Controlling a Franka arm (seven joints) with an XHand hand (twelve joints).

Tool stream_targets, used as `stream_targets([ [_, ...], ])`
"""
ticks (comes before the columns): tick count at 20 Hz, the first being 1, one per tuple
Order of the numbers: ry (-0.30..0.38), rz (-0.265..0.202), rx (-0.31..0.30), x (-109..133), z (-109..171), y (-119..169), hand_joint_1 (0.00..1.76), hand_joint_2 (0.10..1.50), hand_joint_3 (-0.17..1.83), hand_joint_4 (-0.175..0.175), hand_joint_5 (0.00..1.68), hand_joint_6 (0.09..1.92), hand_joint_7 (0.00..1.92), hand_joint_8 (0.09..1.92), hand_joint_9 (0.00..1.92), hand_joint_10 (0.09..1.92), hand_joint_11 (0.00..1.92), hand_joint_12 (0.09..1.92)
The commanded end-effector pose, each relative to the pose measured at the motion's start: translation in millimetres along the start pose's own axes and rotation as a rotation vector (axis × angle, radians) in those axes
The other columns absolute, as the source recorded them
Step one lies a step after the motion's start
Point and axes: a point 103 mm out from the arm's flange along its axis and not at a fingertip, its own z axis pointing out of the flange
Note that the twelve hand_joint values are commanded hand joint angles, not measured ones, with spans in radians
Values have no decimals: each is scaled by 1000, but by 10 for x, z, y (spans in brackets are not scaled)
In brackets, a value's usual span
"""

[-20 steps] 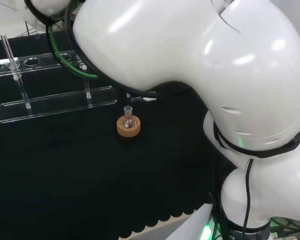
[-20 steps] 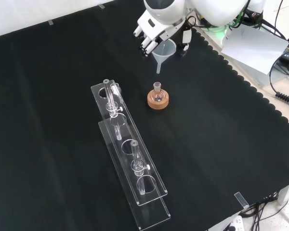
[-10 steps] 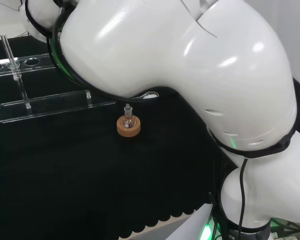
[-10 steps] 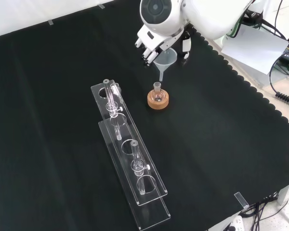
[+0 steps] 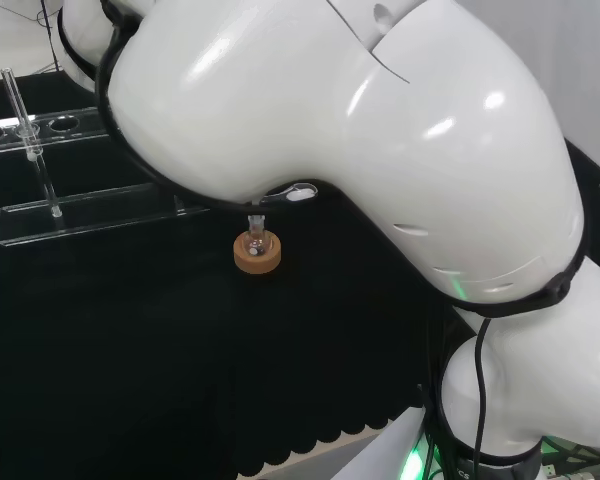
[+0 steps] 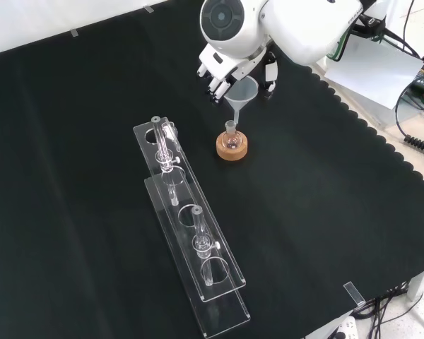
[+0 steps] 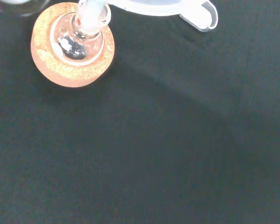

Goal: Place the funnel on the round-bottom flask.

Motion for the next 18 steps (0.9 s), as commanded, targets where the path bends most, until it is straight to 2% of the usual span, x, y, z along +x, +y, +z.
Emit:
stream_targets([
  [1, 10, 5, 1, -63, -19, 0, 801, 716, 693, -11, 703, 804, 742, 622, 1071, 413, 531, 1300],
  [12, 13, 5, -4, -85, -36, -3, 801, 716, 695, -11, 704, 806, 741, 624, 1070, 414, 533, 1298],
  [18, 3, 11, -2, -16, -79, -7, 802, 717, 696, -11, 704, 807, 740, 625, 1070, 415, 533, 1298],
])
